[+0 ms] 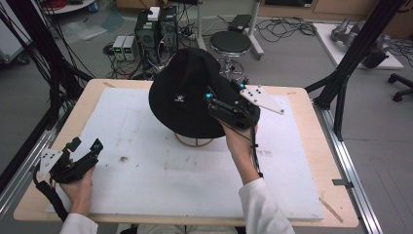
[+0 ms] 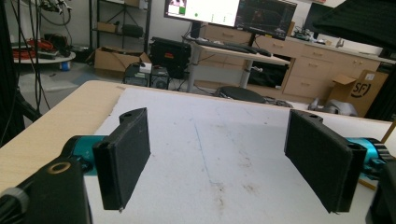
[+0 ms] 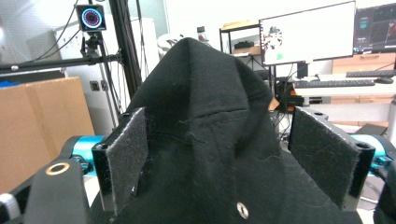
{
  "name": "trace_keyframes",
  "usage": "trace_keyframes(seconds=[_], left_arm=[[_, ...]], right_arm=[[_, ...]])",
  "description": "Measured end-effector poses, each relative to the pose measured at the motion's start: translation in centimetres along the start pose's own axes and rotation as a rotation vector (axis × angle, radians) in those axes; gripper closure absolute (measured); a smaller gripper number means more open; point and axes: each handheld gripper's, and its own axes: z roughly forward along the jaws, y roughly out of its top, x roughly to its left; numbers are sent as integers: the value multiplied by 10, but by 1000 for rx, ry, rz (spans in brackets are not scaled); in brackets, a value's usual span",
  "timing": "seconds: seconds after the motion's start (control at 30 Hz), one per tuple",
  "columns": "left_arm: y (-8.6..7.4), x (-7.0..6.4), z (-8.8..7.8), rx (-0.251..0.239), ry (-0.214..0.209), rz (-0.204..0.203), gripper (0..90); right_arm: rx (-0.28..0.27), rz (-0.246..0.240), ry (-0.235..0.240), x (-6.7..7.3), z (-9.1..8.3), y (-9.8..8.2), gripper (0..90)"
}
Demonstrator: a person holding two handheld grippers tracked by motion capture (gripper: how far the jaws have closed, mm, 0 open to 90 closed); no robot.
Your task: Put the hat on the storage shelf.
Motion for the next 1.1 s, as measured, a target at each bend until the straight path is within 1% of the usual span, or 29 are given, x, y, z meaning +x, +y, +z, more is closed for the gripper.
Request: trace_keyframes(seconds=[0.07, 0.17, 0.4, 0.6, 0.7, 0.73, 0.9, 0.97, 1.1], left_arm=[[0, 0, -1, -1, 2, 0, 226], [0, 1, -1, -3, 4, -2, 226], [0, -1, 0, -1, 6, 4, 226], [0, 0, -1, -2, 7, 4, 226], [0, 0, -1, -4, 11, 3, 226], [0, 0, -1, -3, 12, 2, 226], [0, 0, -2, -5, 13, 2, 226], [0, 0, -2, -6, 13, 2, 226], [1, 0, -2, -7, 15, 3, 226]], right_arm=[[5, -24, 3, -4, -8, 2, 196], [10, -47, -10, -13, -19, 3, 196], [29, -64, -43, -37, -45, 3, 195], [34, -61, -72, -53, -64, 1, 194], [6, -69, -97, -60, -75, -2, 194], [4, -69, -105, -62, -78, -2, 194], [13, -60, -133, -75, -91, -6, 194], [16, -57, -148, -79, -96, -9, 194], [33, -53, -163, -86, -105, -17, 194]])
